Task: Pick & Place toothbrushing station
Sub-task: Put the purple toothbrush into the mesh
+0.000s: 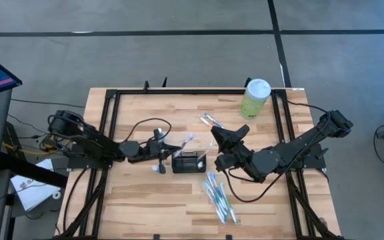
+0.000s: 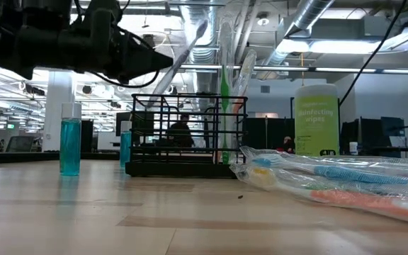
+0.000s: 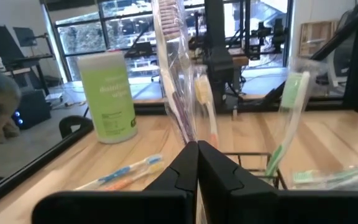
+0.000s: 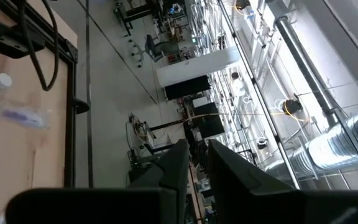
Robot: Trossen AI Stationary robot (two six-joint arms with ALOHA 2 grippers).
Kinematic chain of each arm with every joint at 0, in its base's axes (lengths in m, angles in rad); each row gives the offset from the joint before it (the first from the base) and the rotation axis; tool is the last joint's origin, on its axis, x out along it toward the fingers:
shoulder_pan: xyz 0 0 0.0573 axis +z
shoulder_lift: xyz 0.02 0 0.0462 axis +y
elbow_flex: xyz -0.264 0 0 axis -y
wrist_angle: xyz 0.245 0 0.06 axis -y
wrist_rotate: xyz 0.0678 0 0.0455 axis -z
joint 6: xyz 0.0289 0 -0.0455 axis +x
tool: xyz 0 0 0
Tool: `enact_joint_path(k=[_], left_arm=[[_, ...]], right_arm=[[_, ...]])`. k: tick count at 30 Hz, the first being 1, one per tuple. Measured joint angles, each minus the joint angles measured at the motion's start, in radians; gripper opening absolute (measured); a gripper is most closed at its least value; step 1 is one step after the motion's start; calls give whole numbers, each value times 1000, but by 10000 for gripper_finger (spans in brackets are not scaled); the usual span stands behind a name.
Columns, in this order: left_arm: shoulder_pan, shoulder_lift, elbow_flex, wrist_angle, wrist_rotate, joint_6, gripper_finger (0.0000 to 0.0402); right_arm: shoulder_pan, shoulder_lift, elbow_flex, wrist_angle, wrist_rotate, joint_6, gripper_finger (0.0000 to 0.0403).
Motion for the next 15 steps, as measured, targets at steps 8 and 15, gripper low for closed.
enact_joint_path(k=[8,15], left_arm=[[-2,45,0,2,-5,-30,0],[-11,54,-1,1,-4,-56,0]], right_arm=[[0,0,0,0,3,1,54],[0,0,0,0,4,1,54]])
